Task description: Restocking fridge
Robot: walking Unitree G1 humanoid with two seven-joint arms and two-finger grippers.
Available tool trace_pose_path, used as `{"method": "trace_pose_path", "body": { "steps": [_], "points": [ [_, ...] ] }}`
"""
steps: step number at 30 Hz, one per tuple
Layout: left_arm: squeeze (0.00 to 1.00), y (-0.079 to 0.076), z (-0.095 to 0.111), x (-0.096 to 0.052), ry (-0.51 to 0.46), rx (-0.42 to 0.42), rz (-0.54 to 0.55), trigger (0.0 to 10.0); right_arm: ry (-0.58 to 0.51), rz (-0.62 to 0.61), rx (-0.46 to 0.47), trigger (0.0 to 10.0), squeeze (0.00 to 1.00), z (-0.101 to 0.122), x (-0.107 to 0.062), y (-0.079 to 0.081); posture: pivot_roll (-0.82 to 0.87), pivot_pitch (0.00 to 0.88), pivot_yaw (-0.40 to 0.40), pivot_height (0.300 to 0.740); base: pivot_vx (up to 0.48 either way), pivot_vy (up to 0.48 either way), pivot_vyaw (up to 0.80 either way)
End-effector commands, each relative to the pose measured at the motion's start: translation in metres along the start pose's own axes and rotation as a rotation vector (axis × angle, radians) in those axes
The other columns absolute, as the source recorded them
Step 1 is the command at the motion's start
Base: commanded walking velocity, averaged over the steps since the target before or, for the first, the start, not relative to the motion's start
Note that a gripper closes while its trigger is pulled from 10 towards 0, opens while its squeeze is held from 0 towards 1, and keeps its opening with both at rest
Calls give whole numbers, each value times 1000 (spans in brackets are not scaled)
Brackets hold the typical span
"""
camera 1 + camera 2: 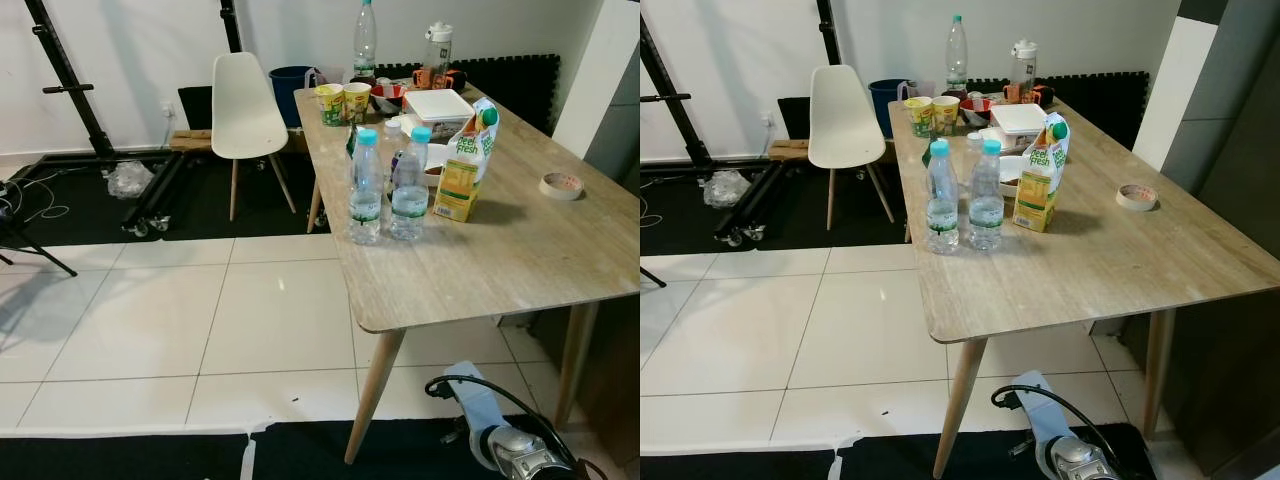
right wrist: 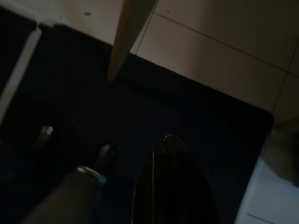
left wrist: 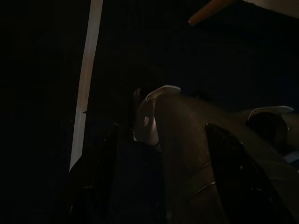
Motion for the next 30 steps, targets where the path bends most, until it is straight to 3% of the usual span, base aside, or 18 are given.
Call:
{"method": "trace_pose_path", "body": {
  "steps": [1,8,15,20,23,30],
  "points": [
    [0,13,-6,-6,23,6,27,10000,38,2,-5,10000,0,-10,-2,-2,29,13,40,740,0,0,0],
    [0,12,-7,-6,28,7,28,10000,42,-44,-3,10000,0,-12,-3,-7,27,9,41,740,0,0,0],
    [0,0,-1,0,2,-6,-3,10000,41,-68,9,10000,0,-13,-3,-9,39,15,36,740,0,0,0],
    [0,2,-4,-1,9,-7,1,10000,52,-71,-20,10000,0,-14,-2,-5,39,14,34,740,0,0,0],
    [0,2,-4,-2,12,-15,3,10000,58,-74,37,10000,0,-19,-5,-14,38,15,27,740,0,0,0],
    [0,0,-1,0,2,-19,1,10000,52,-119,5,10000,0,-17,-4,-15,37,3,32,740,0,0,0]
  ]
}}
Point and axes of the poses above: a point about 5 cm out from each wrist's last joint towards the gripper, its own x axis pointing out of the wrist towards the gripper, its own z axis along the axis of the wrist's last joint, y = z × x, the point moved 3 cm from there along x, pointing out of the wrist towards the gripper, and after that the axes turned 3 degrees about -x, right-handed, at the moved point
